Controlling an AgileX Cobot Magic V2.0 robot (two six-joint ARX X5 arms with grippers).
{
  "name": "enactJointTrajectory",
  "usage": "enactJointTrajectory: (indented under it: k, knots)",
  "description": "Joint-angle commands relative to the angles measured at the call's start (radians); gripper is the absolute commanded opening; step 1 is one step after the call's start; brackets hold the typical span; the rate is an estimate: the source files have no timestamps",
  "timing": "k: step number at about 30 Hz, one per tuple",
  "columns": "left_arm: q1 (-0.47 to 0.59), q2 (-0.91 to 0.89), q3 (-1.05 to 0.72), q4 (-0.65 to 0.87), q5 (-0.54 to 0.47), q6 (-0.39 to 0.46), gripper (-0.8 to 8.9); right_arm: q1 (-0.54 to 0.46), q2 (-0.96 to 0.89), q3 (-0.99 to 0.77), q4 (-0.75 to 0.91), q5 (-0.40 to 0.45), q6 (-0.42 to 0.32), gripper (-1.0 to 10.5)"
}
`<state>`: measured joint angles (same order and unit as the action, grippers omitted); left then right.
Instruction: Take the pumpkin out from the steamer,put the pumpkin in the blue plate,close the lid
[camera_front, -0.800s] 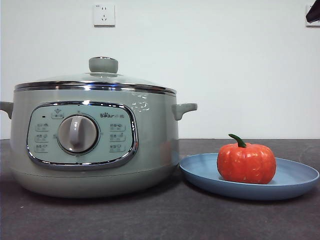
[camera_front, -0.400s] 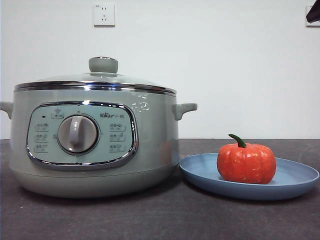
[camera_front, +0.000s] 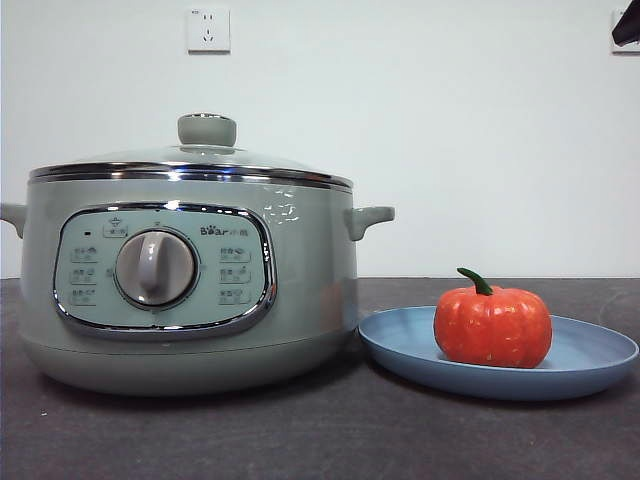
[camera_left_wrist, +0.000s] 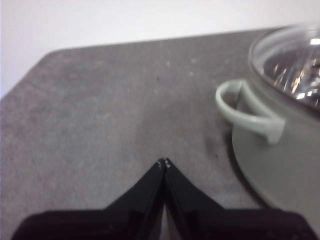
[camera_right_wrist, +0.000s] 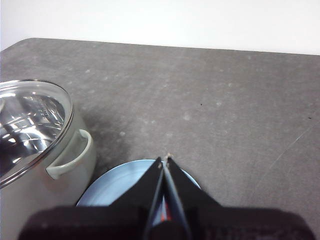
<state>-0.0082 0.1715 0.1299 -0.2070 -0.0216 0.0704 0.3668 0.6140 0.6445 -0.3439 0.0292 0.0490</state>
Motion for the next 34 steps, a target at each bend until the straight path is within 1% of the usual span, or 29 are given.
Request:
enactJointTrajectory:
  k: [1,4,11,20,34]
  knots:
    - [0.005,-0.005,-0.025,0.019,0.004,0.000,-0.04,0.002,0.000,-0.008,0.005,0.003,0.010,-0.2]
    - [0.005,-0.034,-0.041,0.015,0.003,0.000,-0.04,0.002,0.000,-0.008,0.005,0.003,0.010,-0.2]
    - [0.013,-0.172,-0.080,-0.021,0.003,-0.009,-0.04,0.002,0.000,-0.008,0.005,0.003,0.010,-0.2]
    - [0.034,-0.170,-0.110,-0.024,0.027,-0.047,-0.04,0.002,0.000,-0.008,-0.003,0.003,0.010,-0.2]
    - [0.034,-0.168,-0.110,-0.024,0.026,-0.046,-0.04,0.002,0.000,-0.008,-0.004,0.003,0.010,-0.2]
